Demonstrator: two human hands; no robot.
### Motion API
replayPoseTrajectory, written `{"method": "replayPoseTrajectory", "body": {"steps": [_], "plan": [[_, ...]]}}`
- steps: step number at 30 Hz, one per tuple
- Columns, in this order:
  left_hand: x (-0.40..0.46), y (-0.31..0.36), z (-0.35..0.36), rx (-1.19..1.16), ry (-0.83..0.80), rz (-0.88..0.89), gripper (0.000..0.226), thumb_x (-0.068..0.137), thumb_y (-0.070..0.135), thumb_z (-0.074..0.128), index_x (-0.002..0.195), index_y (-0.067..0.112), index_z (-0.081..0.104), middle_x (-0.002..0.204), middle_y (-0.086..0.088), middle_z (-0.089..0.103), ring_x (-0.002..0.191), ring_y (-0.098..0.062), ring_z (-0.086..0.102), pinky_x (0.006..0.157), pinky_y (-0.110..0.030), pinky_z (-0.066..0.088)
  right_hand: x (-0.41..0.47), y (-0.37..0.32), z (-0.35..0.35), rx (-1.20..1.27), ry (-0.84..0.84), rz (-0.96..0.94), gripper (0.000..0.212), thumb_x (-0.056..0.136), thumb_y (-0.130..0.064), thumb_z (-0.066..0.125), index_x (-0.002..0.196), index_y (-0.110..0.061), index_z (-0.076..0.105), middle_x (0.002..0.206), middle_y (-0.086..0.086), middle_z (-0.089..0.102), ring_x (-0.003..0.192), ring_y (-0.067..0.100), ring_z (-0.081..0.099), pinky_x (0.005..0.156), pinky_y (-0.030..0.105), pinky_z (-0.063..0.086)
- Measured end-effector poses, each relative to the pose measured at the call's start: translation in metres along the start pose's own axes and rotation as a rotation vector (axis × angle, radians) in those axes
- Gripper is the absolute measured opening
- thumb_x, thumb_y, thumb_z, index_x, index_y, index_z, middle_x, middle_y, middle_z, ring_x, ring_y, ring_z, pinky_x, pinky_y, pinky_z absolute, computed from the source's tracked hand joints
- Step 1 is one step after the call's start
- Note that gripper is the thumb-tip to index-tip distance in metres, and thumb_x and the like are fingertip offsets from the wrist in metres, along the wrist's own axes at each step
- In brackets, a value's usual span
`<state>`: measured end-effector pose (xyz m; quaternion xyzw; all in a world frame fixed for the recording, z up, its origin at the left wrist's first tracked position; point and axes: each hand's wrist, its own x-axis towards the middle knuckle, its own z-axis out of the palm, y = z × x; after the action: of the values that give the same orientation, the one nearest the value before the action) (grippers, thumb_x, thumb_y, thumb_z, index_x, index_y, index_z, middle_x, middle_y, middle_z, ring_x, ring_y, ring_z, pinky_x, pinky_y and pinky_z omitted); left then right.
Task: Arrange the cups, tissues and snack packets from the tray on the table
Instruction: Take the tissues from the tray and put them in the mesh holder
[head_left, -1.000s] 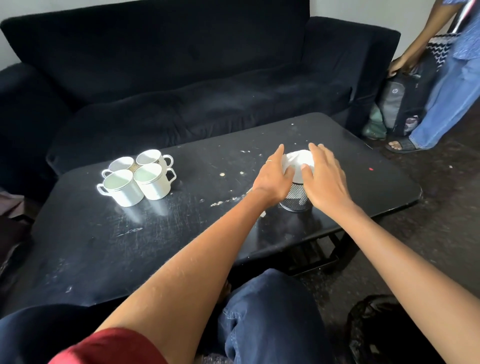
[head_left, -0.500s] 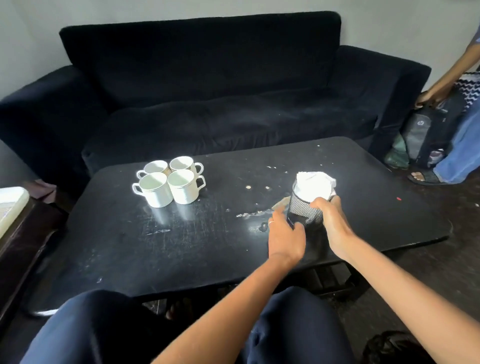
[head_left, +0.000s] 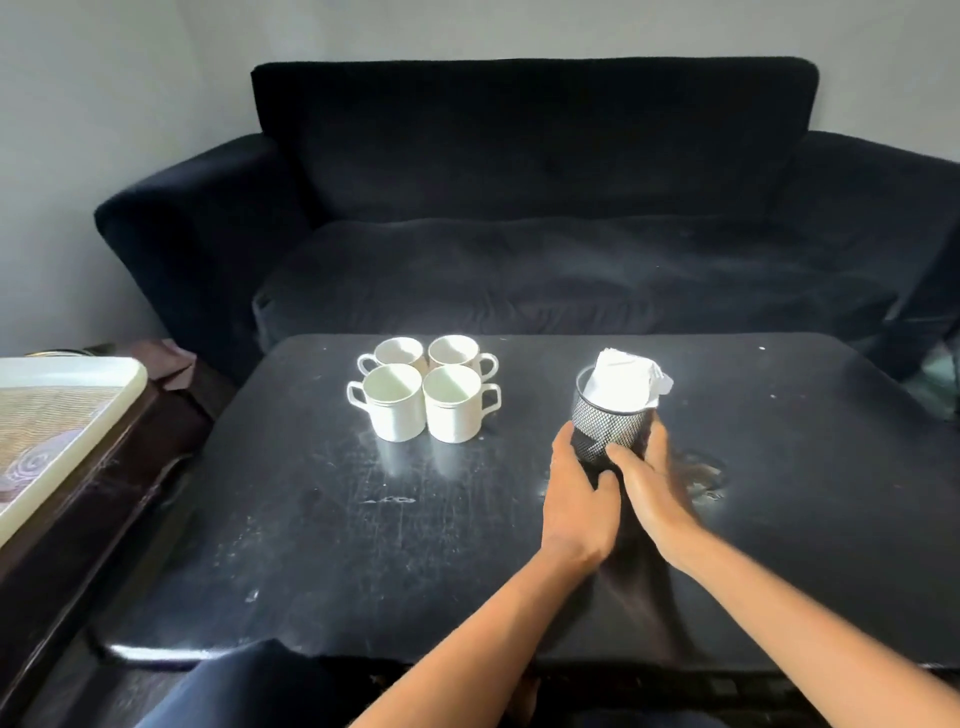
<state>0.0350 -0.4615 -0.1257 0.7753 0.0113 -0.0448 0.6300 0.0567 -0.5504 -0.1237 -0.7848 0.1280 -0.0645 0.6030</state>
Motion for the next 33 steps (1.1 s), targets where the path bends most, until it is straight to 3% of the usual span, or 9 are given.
{"method": "replayPoseTrajectory", "body": {"steps": [2, 5, 10, 15, 19, 22, 26, 30, 33], "plan": [[0.016, -0.003, -0.008, 0.041, 0.001, 0.036, 0.071, 0.091, 0.016, 0.045, 0.152, 0.026, 0.01, 0.154, 0.004, 0.033, 0.14, -0.012, 0.033, 0.117, -0.033, 0.026, 0.009, 0.0, 0.018, -0.014, 0.022, -0.053, 0.069, 0.092, -0.014, 0.05, 0.15, -0.02, 0.012, 0.153, 0.002, 0.029, 0.138, 0.017, 0.032, 0.113, 0.035, 0.027], [0.039, -0.006, -0.023, 0.19, 0.041, 0.103, 0.072, 0.092, 0.021, 0.044, 0.153, 0.017, 0.005, 0.154, -0.002, 0.032, 0.14, -0.016, 0.032, 0.11, -0.023, 0.025, 0.023, 0.003, 0.037, -0.15, 0.053, -0.143, 0.066, 0.094, -0.018, 0.047, 0.15, -0.02, 0.012, 0.155, 0.003, 0.026, 0.14, 0.02, 0.029, 0.115, 0.038, 0.024], [0.071, -0.01, -0.032, 0.406, 0.119, 0.186, 0.075, 0.089, 0.021, 0.044, 0.152, 0.008, 0.004, 0.147, -0.014, 0.041, 0.129, -0.029, 0.043, 0.106, -0.037, 0.035, 0.049, 0.005, 0.053, -0.239, 0.154, -0.2, 0.055, 0.094, -0.018, 0.045, 0.146, -0.017, 0.027, 0.147, 0.006, 0.04, 0.131, 0.021, 0.043, 0.109, 0.038, 0.033], [0.097, -0.011, -0.029, 0.531, 0.173, 0.19, 0.075, 0.092, 0.024, 0.04, 0.151, 0.003, -0.001, 0.156, -0.015, 0.027, 0.137, -0.028, 0.034, 0.116, -0.035, 0.022, 0.07, 0.003, 0.061, -0.18, 0.245, -0.238, 0.042, 0.09, -0.01, 0.046, 0.132, -0.016, 0.046, 0.129, 0.005, 0.056, 0.112, 0.019, 0.055, 0.095, 0.032, 0.04], [0.111, -0.014, -0.027, 0.599, 0.239, 0.158, 0.07, 0.095, 0.025, 0.034, 0.151, 0.002, -0.001, 0.157, -0.015, 0.024, 0.141, -0.026, 0.029, 0.117, -0.032, 0.016, 0.084, 0.002, 0.065, -0.185, 0.259, -0.253, 0.039, 0.089, -0.008, 0.044, 0.126, -0.014, 0.05, 0.123, 0.004, 0.06, 0.107, 0.019, 0.057, 0.09, 0.03, 0.04], [0.119, -0.015, -0.023, 0.627, 0.298, 0.126, 0.066, 0.099, 0.029, 0.029, 0.152, 0.004, -0.002, 0.153, -0.014, 0.032, 0.136, -0.027, 0.036, 0.112, -0.035, 0.022, 0.096, 0.0, 0.069, -0.195, 0.266, -0.251, 0.038, 0.088, -0.008, 0.044, 0.125, -0.013, 0.051, 0.122, 0.005, 0.059, 0.103, 0.017, 0.056, 0.09, 0.03, 0.042], [0.128, -0.012, -0.02, 0.635, 0.35, 0.105, 0.065, 0.102, 0.034, 0.025, 0.152, 0.003, -0.002, 0.152, -0.013, 0.033, 0.133, -0.029, 0.04, 0.106, -0.038, 0.031, 0.111, -0.001, 0.072, -0.181, 0.306, -0.255, 0.034, 0.083, -0.005, 0.047, 0.115, -0.013, 0.054, 0.107, 0.002, 0.061, 0.089, 0.01, 0.053, 0.078, 0.023, 0.039], [0.134, -0.012, -0.019, 0.607, 0.378, 0.07, 0.063, 0.102, 0.033, 0.025, 0.152, 0.003, 0.0, 0.151, -0.014, 0.034, 0.128, -0.03, 0.046, 0.098, -0.039, 0.038, 0.121, 0.0, 0.076, -0.162, 0.336, -0.236, 0.032, 0.076, -0.007, 0.047, 0.104, -0.02, 0.055, 0.086, -0.009, 0.058, 0.078, 0.012, 0.056, 0.071, 0.023, 0.04], [0.137, -0.011, -0.019, 0.579, 0.384, 0.051, 0.062, 0.102, 0.032, 0.026, 0.152, 0.004, 0.0, 0.151, -0.014, 0.034, 0.123, -0.032, 0.05, 0.093, -0.04, 0.041, 0.125, 0.0, 0.079, -0.164, 0.332, -0.229, 0.033, 0.075, -0.007, 0.047, 0.103, -0.021, 0.055, 0.084, -0.011, 0.058, 0.078, 0.014, 0.058, 0.07, 0.025, 0.042]]}}
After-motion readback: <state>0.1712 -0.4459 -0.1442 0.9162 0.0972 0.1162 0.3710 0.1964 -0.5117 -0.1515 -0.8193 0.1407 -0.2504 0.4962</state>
